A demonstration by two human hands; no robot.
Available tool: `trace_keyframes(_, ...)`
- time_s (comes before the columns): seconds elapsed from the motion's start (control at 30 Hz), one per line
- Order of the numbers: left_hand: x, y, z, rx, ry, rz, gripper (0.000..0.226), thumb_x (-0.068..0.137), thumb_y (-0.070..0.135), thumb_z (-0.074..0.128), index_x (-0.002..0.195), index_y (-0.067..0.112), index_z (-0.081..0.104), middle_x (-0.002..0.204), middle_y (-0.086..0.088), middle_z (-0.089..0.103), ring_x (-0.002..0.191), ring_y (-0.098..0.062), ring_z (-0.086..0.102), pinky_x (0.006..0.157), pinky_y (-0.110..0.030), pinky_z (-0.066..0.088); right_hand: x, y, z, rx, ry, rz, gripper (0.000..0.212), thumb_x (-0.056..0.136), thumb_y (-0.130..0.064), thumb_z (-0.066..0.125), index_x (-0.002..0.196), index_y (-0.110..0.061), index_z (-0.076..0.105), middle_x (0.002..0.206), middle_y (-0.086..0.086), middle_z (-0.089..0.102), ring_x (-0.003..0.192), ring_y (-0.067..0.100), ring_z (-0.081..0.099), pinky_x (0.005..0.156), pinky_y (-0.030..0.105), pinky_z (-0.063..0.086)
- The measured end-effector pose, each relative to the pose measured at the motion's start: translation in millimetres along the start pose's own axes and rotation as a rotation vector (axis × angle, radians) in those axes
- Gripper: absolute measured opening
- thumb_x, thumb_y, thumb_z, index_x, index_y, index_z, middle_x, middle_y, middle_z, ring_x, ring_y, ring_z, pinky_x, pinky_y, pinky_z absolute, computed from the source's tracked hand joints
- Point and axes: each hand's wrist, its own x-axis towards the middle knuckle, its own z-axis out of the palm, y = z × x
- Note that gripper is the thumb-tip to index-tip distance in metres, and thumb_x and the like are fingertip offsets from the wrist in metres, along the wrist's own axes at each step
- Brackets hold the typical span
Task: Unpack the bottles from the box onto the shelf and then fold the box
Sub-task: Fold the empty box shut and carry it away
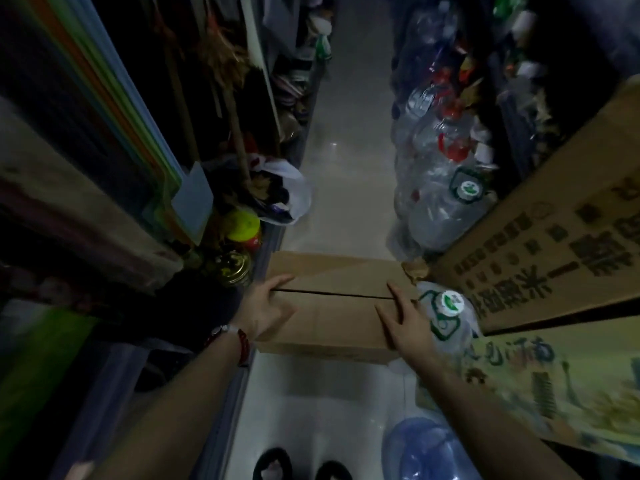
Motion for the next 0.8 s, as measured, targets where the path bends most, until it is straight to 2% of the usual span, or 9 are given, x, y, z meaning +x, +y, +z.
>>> trace_keyframes(0.1, 34, -49, 22, 0.002, -0.023, -0.035, 0.061, 0.073, 0.005, 0.078, 0.129, 0.022, 0.059, 0.127, -0.001, 0.058, 0.119, -0.016, 0.053, 0.102, -0.028, 0.043, 21, 36, 52, 0.035, -0.016, 0.006, 0.056, 0.092, -0.044, 0.053, 0.145, -0.036, 0.034, 0.143, 0.018, 0.042, 0.123, 0.036, 0.048, 0.101, 0.036, 0.039)
trace_keyframes(0.23, 59, -118, 58, 0.029, -0.042, -0.014, 0.061, 0.073, 0.002, 0.079, 0.129, 0.013, 0.057, 0.125, -0.001, 0.055, 0.115, -0.01, 0.049, 0.092, -0.013, 0.037, 41, 91, 116, 0.077, -0.045, 0.018, 0.056, 0.092, -0.048, 0.05, 0.144, -0.04, 0.031, 0.144, 0.016, 0.041, 0.122, 0.034, 0.049, 0.101, 0.037, 0.042)
trace_keyframes(0.33, 73, -166, 85, 0.044, -0.048, -0.003, 0.061, 0.073, 0.007, 0.08, 0.13, 0.014, 0.057, 0.124, 0.002, 0.055, 0.115, -0.01, 0.049, 0.096, -0.018, 0.038, 55, 133, 161, 0.085, -0.05, 0.015, 0.061, 0.084, -0.067, 0.044, 0.141, -0.049, 0.029, 0.143, 0.017, 0.039, 0.12, 0.035, 0.05, 0.103, 0.042, 0.043)
trace_keyframes(0.47, 94, -231, 121, 0.022, -0.035, -0.016, 0.061, 0.073, 0.01, 0.08, 0.129, 0.02, 0.057, 0.131, 0.0, 0.055, 0.124, -0.016, 0.05, 0.104, -0.029, 0.041, 70, 180, 218, 0.121, -0.068, 0.024, 0.056, 0.089, -0.052, 0.052, 0.141, -0.049, 0.03, 0.144, 0.016, 0.039, 0.118, 0.03, 0.051, 0.103, 0.043, 0.044)
trace_keyframes(0.57, 103, -279, 148, 0.014, -0.003, -0.038, 0.061, 0.071, 0.016, 0.083, 0.124, 0.032, 0.058, 0.134, -0.002, 0.054, 0.125, -0.017, 0.05, 0.106, -0.031, 0.041, 68, 210, 254, 0.147, -0.056, 0.057, 0.057, 0.091, -0.044, 0.056, 0.143, -0.042, 0.033, 0.138, 0.016, 0.041, 0.115, 0.028, 0.051, 0.103, 0.039, 0.042)
trace_keyframes(0.63, 103, -306, 165, 0.024, -0.009, -0.05, 0.064, 0.068, 0.019, 0.085, 0.122, 0.037, 0.056, 0.133, -0.003, 0.053, 0.124, -0.016, 0.05, 0.107, -0.033, 0.042, 65, 230, 273, 0.156, -0.069, 0.072, 0.059, 0.09, -0.043, 0.058, 0.142, -0.044, 0.032, 0.137, 0.014, 0.04, 0.116, 0.027, 0.049, 0.104, 0.037, 0.04)
trace_keyframes(0.7, 102, -324, 179, 0.053, -0.011, -0.058, 0.07, 0.066, 0.018, 0.086, 0.127, 0.031, 0.056, 0.136, -0.005, 0.049, 0.123, -0.015, 0.048, 0.108, -0.032, 0.041, 64, 246, 288, 0.173, -0.086, 0.079, 0.065, 0.085, -0.047, 0.064, 0.14, -0.05, 0.029, 0.138, 0.012, 0.038, 0.12, 0.027, 0.047, 0.105, 0.041, 0.042)
trace_keyframes(0.8, 102, -345, 195, 0.088, 0.007, -0.103, 0.078, 0.064, 0.02, 0.087, 0.134, 0.027, 0.052, 0.145, -0.011, 0.043, 0.133, -0.027, 0.042, 0.111, -0.031, 0.035, 62, 260, 306, 0.184, -0.112, 0.104, 0.079, 0.077, -0.051, 0.071, 0.143, -0.047, 0.027, 0.141, 0.01, 0.035, 0.123, 0.029, 0.046, 0.104, 0.044, 0.044)
